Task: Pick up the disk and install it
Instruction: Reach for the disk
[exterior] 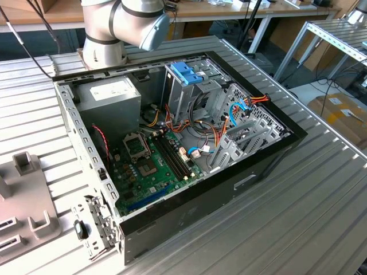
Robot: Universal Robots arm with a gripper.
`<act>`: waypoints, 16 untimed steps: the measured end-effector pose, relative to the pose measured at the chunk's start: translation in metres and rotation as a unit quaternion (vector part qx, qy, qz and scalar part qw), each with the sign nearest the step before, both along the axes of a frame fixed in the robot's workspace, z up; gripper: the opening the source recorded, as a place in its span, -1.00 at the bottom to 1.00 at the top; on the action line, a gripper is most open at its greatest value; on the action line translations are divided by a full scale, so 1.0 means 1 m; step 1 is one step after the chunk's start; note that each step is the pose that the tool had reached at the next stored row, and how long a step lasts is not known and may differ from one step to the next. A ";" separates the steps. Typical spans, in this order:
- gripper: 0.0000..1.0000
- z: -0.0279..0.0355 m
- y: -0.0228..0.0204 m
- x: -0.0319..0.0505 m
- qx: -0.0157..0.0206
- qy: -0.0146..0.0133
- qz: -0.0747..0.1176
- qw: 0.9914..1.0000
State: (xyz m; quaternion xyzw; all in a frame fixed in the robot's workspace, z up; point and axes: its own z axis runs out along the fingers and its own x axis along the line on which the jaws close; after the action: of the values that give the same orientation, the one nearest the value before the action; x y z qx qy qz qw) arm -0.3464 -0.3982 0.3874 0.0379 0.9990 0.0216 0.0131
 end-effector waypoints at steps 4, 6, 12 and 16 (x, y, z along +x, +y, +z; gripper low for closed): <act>-0.79 -0.0001 0.0000 -0.0044 0.000 0.000 0.000 1.000; -0.79 -0.0001 0.0000 -0.0045 0.000 0.000 0.000 1.000; -0.79 -0.0002 0.0000 -0.0074 0.000 0.000 0.000 1.000; -0.79 -0.0003 0.0000 -0.0133 0.000 0.000 0.000 1.000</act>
State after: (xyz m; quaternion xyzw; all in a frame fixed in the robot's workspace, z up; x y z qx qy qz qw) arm -0.3597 -0.3982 0.3871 0.0379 0.9990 0.0216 0.0130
